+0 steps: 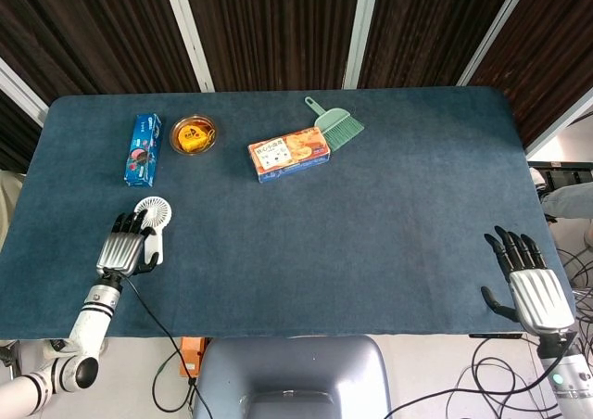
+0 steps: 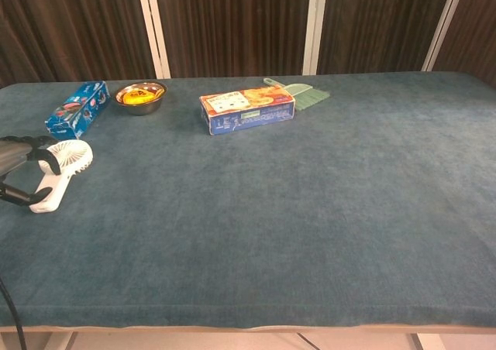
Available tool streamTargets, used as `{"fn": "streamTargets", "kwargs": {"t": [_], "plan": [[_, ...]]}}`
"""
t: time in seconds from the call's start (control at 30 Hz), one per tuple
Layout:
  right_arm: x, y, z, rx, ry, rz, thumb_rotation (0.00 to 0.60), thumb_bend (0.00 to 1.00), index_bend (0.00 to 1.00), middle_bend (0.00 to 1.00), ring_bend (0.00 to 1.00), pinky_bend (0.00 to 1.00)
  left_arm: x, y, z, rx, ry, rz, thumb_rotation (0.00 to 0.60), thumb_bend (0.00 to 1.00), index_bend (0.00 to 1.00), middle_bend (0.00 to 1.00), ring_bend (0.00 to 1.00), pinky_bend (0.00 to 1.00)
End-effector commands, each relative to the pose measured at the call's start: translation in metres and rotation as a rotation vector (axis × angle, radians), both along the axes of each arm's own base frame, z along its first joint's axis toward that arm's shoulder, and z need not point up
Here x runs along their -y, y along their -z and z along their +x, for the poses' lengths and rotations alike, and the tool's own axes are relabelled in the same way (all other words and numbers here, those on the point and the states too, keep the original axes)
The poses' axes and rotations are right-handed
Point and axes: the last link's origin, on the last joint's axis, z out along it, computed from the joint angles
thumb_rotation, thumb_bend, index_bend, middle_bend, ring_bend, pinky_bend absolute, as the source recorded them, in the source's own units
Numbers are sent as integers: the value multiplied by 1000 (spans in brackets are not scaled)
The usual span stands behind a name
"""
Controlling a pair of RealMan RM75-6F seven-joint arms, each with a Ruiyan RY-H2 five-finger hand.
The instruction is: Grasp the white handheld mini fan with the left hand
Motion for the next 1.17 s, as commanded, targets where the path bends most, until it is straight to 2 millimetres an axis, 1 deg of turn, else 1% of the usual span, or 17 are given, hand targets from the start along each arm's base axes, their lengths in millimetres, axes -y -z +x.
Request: {"fn": "streamTargets", "kwargs": {"t": [0.03,0.1,0.17,0.2,0.23,0.33,0.37,0.47,0.53,0.6,0.63,0.67,0.77,0.83,0.9,1.0,1.17], "plan": [[0,0,0,-1,1,2,600,286,0,0,0,0,0,0,3,-13,-5,-7,382,442,347,0,0,34],[0,0,0,1,1,0,600,286,0,0,0,0,-1,-7,12,20,40,34,387,445,342,0,0,34],[0,-1,0,2,3,-2,600,287,0,0,0,0,2,-17,24,72,112,82,415,453,311,0,0,34],[0,-1,0,3,3,-3,600,286,0,0,0,0,5,-22,28,90,145,100,438,460,291,0,0,34],[0,-1,0,4,3,-4,600,286,0,0,0,0,9,-30,34,112,190,122,453,465,281,0,0,34],[0,-2,0,4,3,-6,600,286,0,0,0,0,23,-50,46,155,282,170,471,468,270,0,0,35],[0,-2,0,4,3,-6,600,286,0,0,0,0,31,-60,51,174,322,196,478,468,266,0,0,34],[-1,-1,1,5,0,-7,600,286,0,0,0,0,53,-83,56,208,388,247,497,461,245,0,0,34],[-3,-2,2,4,-2,-11,600,286,0,0,0,0,69,-95,51,215,384,269,549,427,193,0,0,34],[-7,-3,2,0,2,-18,600,286,0,0,0,0,96,-107,39,218,331,289,590,363,116,0,0,34],[-10,-4,1,-3,7,-22,600,286,0,0,0,0,109,-111,34,221,308,296,599,308,58,0,0,35],[-13,-4,0,-9,21,-27,600,286,0,0,0,0,126,-114,26,229,285,305,600,268,23,0,0,35],[-22,-4,-3,-33,71,-32,600,286,0,0,0,0,161,-116,2,281,226,359,600,220,0,0,0,35],[-24,-3,-5,-46,92,-38,600,286,0,0,0,0,171,-116,-9,225,197,372,600,208,0,0,0,35],[-24,-1,-5,-57,104,-34,600,286,0,0,0,0,176,-117,-7,251,215,377,600,197,0,0,0,35],[-22,2,-3,-58,101,-28,600,286,0,0,0,0,177,-122,-7,246,235,386,600,194,0,0,0,34],[-23,3,-3,-64,95,-21,600,286,0,0,0,0,176,-123,-6,255,234,348,600,194,0,0,0,35]]}}
